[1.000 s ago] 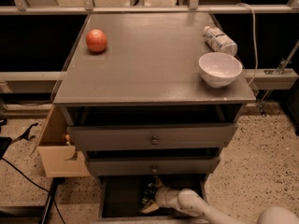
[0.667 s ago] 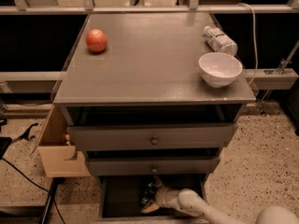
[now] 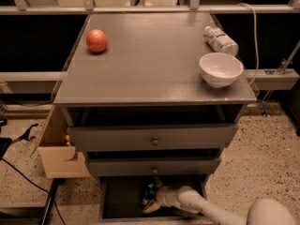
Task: Pick green can from bottom drawer and place on counter
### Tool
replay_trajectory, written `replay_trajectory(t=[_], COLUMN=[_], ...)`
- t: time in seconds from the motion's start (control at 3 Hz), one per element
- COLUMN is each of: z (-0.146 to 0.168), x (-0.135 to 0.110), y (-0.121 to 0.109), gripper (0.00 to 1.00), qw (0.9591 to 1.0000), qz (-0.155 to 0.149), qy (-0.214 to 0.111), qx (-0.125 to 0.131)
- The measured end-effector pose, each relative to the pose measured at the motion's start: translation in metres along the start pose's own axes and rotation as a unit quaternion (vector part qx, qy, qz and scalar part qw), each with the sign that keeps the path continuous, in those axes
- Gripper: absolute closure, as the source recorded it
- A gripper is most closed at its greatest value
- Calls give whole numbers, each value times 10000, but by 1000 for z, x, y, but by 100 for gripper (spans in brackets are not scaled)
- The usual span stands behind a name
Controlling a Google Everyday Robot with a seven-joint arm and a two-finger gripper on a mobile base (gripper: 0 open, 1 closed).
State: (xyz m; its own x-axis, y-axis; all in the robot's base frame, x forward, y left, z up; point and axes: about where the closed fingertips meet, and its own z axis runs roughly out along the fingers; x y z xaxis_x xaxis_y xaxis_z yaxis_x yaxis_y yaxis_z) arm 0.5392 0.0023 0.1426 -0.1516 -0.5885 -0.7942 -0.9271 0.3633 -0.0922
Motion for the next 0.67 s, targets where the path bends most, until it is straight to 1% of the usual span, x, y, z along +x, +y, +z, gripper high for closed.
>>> replay_trajectory(t=[0.67], z=[11], x=[2], y=[3], gripper=[0], qw=[9999], qz=[6], qy=[74], qx=[-149])
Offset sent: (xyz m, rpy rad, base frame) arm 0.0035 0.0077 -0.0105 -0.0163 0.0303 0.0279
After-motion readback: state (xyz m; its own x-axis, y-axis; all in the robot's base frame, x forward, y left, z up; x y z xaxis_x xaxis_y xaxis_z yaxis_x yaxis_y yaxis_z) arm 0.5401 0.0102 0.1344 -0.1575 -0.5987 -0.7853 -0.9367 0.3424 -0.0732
